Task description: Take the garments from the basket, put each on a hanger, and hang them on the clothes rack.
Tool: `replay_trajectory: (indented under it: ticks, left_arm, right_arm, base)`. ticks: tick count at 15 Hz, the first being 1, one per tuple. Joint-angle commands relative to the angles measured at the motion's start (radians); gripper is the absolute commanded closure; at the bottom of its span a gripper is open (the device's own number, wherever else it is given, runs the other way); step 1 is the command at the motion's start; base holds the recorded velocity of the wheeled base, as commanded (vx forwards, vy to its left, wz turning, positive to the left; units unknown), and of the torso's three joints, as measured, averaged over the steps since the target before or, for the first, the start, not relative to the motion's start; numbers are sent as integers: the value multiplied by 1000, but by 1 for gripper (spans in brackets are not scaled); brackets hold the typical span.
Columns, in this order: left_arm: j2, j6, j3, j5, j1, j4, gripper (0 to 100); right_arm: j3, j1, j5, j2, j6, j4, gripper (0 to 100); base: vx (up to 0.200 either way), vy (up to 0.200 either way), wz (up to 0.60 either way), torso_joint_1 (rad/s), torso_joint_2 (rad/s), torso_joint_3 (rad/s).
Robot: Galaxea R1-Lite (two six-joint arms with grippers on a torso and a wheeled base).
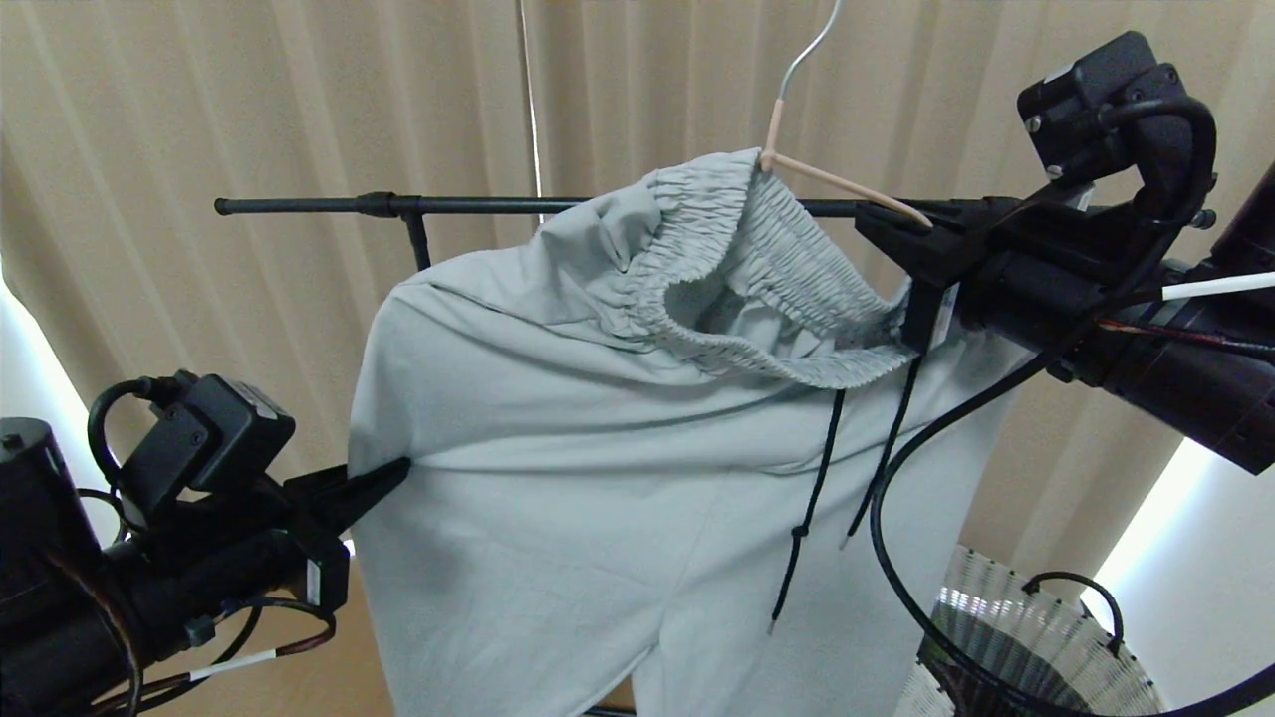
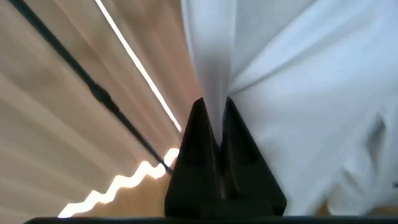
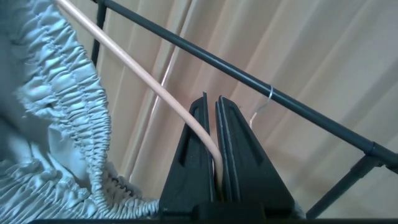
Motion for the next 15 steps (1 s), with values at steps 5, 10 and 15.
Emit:
replay_trajectory:
  ticks: [5, 10, 15]
  left_arm:
    - [2, 74, 87, 3, 155, 0, 100]
    - [15, 171, 94, 4, 219, 0, 100]
    - [16, 205, 90, 6, 215, 0, 0]
  right_arm:
    - [-11, -103, -1, 1, -3, 0, 100]
    - [-14, -122, -1, 4, -3, 3, 100]
    - [-34, -120, 1, 12, -1, 14, 100]
  base:
    - [0, 0, 0, 0, 0, 0]
    - [0, 0, 0, 0, 0, 0]
    - [0, 0, 0, 0, 0, 0]
